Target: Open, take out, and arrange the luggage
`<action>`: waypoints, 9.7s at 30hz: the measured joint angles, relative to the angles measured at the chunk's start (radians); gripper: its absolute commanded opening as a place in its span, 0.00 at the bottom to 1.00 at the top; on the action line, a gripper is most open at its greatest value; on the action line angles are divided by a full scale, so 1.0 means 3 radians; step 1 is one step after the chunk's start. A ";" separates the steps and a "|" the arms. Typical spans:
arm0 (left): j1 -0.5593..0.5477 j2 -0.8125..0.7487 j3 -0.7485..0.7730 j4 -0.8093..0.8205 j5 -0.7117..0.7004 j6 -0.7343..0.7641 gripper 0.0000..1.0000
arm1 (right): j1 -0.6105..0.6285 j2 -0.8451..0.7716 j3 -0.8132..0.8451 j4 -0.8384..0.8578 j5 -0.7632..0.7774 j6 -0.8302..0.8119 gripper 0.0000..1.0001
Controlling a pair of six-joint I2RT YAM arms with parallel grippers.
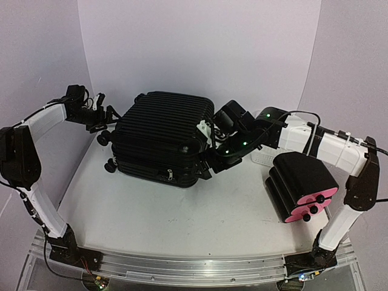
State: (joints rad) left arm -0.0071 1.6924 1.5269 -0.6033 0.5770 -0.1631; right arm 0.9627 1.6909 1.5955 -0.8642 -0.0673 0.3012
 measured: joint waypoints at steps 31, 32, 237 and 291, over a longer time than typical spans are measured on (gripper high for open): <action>-0.1097 -0.1324 -0.1794 0.0223 0.0942 -0.0267 0.83 | 0.0240 -0.0141 -0.0389 0.0404 0.0000 -0.0633 0.98; -0.1150 -0.1325 -0.1822 0.0207 0.0999 -0.0317 0.82 | 0.0257 -0.0179 -0.0474 0.0505 0.0003 -0.0771 0.98; -0.1310 -0.1673 -0.1643 -0.0192 -0.0226 -0.0668 0.12 | -0.0682 -0.0244 -0.3070 0.4421 0.0024 0.0395 0.39; -0.1310 -0.1780 -0.1673 -0.0161 -0.0151 -0.0679 0.16 | -0.0662 0.0220 -0.3071 0.5291 0.0554 0.2049 0.05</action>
State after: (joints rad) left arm -0.4000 1.1584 1.0248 -0.6518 0.5316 -0.3668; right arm 0.7639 1.7569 0.6743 0.7231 0.0990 0.9157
